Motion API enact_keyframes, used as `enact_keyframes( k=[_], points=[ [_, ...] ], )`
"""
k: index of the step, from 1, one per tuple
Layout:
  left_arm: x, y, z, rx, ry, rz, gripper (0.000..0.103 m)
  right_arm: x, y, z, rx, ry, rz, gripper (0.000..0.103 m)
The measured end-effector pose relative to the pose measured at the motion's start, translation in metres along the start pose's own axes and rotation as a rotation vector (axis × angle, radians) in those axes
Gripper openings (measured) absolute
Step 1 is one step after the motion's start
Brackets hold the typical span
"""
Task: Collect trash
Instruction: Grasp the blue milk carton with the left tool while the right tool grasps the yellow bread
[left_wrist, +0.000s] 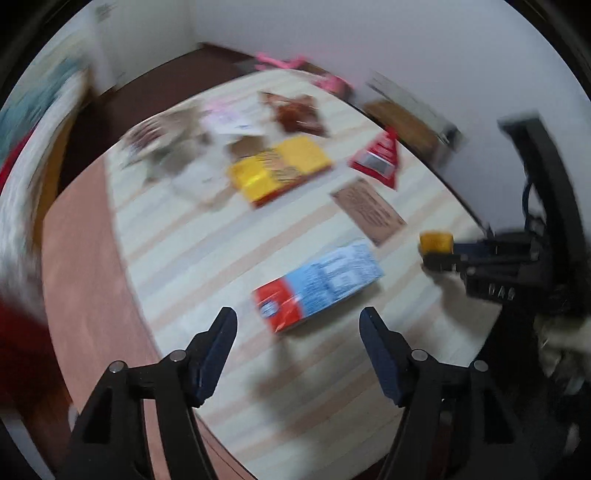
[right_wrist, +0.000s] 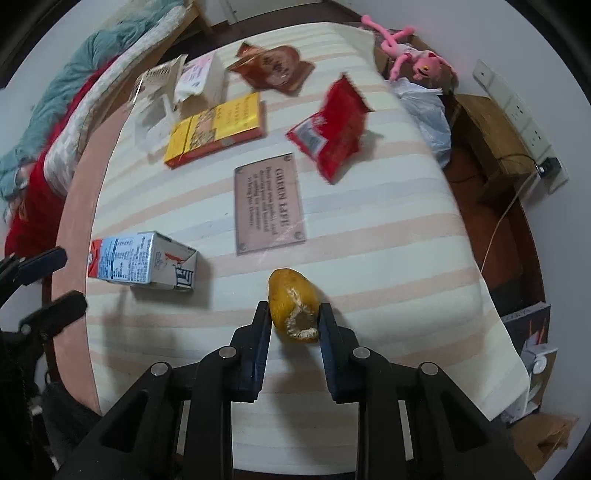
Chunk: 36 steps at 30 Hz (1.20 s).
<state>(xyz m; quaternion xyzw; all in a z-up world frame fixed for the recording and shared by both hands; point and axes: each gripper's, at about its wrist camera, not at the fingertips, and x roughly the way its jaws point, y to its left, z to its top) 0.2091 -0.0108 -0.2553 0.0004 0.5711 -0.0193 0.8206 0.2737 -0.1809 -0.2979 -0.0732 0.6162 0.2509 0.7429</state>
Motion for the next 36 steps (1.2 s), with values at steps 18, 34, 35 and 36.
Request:
enact_keyframes(
  k=[18,34,35,36],
  points=[
    [0.035,-0.013,0.031,0.171,0.049,0.038,0.044,-0.008,-0.021,-0.008,0.068,0.019,0.077,0.026],
    [0.071,-0.021,0.042,0.085,0.083,0.033,0.051,-0.010,-0.032,-0.006,0.126,0.024,0.071,0.026],
    [0.066,-0.020,0.039,0.056,0.060,0.042,0.051,-0.013,-0.030,-0.007,0.120,0.018,0.069,0.026],
    [0.059,-0.018,0.036,0.026,0.036,0.057,0.051,-0.014,-0.029,-0.008,0.116,0.015,0.069,0.026]
  ],
)
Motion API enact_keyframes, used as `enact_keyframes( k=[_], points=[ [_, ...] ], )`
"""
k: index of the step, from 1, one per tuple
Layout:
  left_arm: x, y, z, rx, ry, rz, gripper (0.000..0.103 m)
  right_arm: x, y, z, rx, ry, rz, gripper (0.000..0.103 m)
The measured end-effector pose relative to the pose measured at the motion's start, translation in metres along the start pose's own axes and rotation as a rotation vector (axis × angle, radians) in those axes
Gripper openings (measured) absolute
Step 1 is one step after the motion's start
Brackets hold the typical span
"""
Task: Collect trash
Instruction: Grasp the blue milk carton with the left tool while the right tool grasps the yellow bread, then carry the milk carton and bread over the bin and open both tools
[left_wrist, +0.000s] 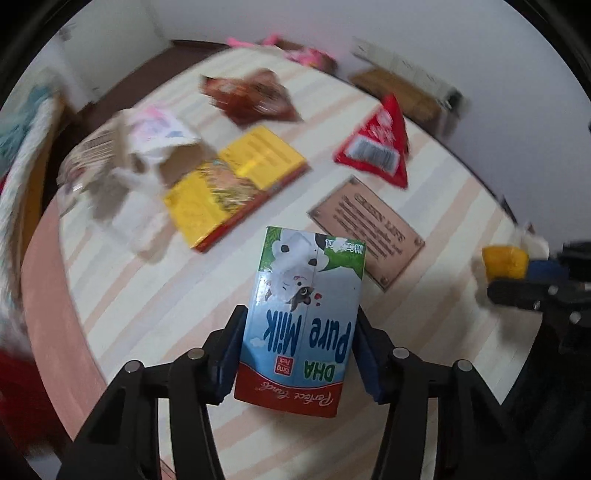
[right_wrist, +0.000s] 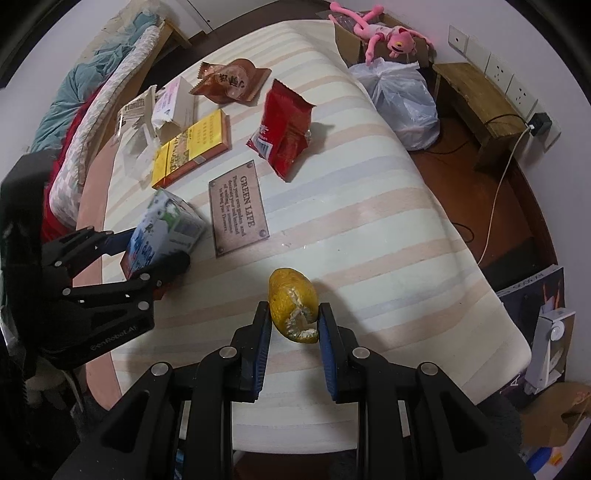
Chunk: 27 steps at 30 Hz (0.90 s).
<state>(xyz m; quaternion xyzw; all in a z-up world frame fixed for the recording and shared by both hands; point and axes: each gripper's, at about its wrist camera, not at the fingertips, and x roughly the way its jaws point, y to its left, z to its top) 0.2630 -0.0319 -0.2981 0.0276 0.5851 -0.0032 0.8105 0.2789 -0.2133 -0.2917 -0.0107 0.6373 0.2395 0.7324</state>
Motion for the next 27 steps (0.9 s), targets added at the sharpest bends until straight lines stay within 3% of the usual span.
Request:
enact_keyframes(
  k=[6,12,21,27],
  points=[
    [-0.051,0.022,-0.035,-0.244,-0.107,0.108,0.050,-0.015,0.029,-0.005,-0.070,-0.030,0.016,0.026],
    [-0.118,0.068,-0.090,-0.436,-0.209,0.168,0.050,-0.038,0.105,-0.012,-0.212,-0.065,0.077,0.026],
    [-0.221,0.174,-0.188,-0.665,-0.333,0.283,0.050,-0.061,0.286,-0.040,-0.486,-0.061,0.239,0.026],
    [-0.262,0.261,-0.284,-0.863,-0.353,0.327,0.050,-0.029,0.429,-0.074,-0.660,0.022,0.334,0.026]
  ],
)
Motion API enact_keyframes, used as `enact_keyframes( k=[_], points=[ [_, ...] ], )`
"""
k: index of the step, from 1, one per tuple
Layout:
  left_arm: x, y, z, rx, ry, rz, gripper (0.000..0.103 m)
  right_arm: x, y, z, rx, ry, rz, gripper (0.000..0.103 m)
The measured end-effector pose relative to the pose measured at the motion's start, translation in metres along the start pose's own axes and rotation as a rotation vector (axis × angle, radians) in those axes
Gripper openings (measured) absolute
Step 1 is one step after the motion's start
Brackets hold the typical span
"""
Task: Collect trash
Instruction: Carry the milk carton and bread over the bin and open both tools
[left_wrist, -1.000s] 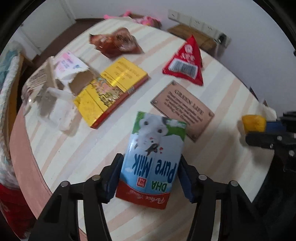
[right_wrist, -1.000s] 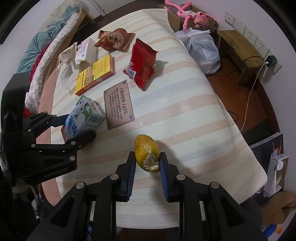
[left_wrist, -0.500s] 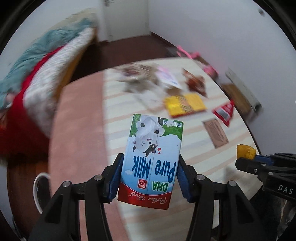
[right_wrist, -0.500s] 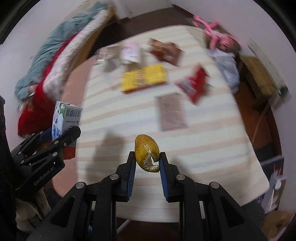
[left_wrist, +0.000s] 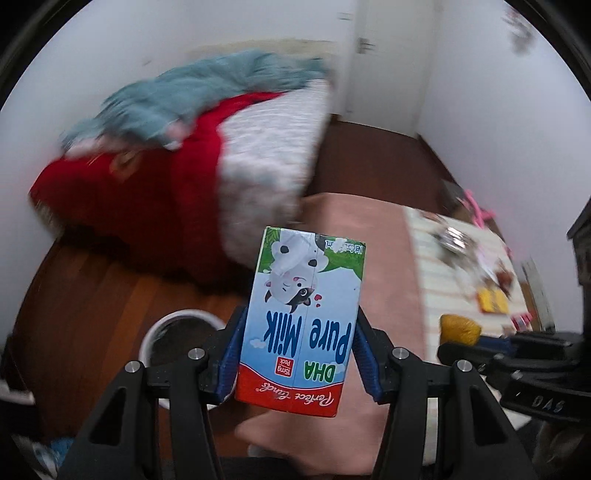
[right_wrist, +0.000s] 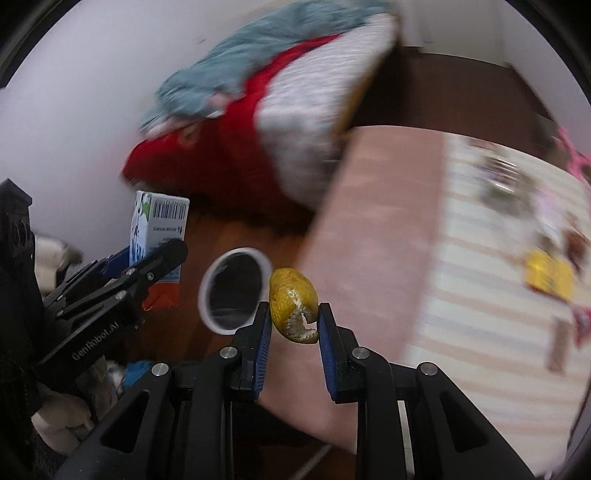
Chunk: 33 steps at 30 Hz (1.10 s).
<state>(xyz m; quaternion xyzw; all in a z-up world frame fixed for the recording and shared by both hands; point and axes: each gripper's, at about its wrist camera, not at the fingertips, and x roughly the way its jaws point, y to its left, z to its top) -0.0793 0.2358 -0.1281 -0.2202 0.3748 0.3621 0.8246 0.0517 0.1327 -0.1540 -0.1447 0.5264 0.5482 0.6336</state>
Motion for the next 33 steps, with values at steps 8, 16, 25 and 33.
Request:
enact_keyframes(
  k=[8,16,25,33],
  points=[
    [0.084,0.174,-0.031,-0.316,0.221,0.005,0.050,0.180,0.101,0.032,-0.113,0.244,0.046,0.026],
    [0.179,0.263,-0.071,-0.494,0.425,-0.006,0.056,0.325,0.111,0.036,-0.115,0.459,0.004,0.026],
    [0.204,0.284,-0.093,-0.538,0.469,0.057,0.101,0.384,0.091,0.031,-0.074,0.572,-0.009,0.072],
    [0.178,0.277,-0.104,-0.473,0.395,0.251,0.101,0.364,0.098,0.034,-0.167,0.525,-0.135,0.103]
  ],
)
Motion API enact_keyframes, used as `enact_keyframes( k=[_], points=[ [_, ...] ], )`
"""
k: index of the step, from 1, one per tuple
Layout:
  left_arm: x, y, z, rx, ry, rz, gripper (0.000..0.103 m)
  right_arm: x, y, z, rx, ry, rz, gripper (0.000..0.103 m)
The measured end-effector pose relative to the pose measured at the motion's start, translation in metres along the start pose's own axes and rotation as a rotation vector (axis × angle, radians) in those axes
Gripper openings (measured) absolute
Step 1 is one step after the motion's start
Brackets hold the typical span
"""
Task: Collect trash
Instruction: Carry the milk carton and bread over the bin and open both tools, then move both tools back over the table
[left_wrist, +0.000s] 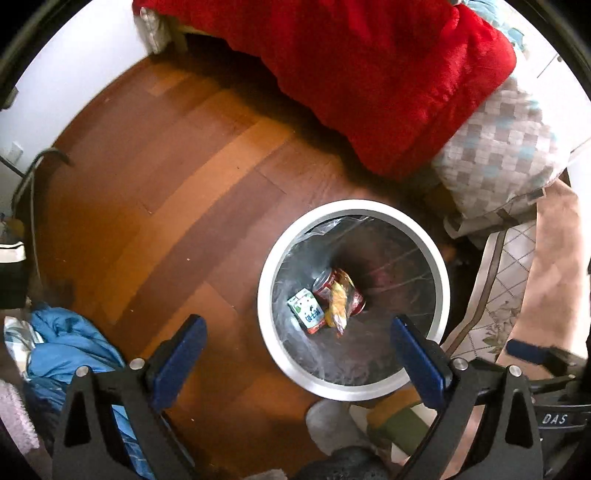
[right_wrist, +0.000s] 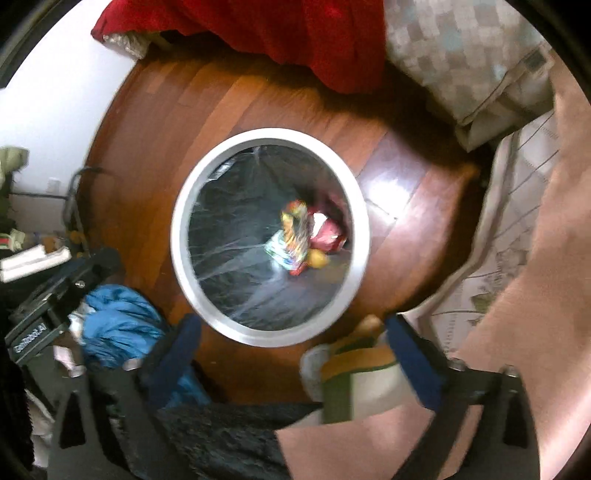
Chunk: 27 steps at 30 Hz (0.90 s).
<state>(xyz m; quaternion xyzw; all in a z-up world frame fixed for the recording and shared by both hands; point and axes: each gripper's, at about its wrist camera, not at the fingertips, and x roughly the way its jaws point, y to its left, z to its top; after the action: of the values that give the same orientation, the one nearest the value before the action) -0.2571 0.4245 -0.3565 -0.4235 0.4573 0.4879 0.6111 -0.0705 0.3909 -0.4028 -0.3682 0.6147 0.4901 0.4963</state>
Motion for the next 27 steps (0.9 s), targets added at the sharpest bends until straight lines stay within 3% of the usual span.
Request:
enact_keyframes(
  k=[4,7,21,27],
  points=[
    [-0.012,-0.003,-0.011,0.024,-0.027,0.050,0.101,-0.009,0.008,-0.009,-0.045,-0.038,-0.129,0.103],
    [-0.019,-0.004,-0.017,0.042,-0.030,0.070,0.101,-0.013,0.006,-0.013,-0.041,-0.048,-0.156,0.103],
    [-0.086,-0.018,-0.049,0.081,-0.136,0.067,0.101,-0.088,0.006,-0.054,-0.027,-0.198,-0.132,0.103],
    [-0.132,-0.028,-0.065,0.089,-0.199,0.031,0.101,-0.139,0.004,-0.084,-0.008,-0.286,-0.069,0.103]
  ],
)
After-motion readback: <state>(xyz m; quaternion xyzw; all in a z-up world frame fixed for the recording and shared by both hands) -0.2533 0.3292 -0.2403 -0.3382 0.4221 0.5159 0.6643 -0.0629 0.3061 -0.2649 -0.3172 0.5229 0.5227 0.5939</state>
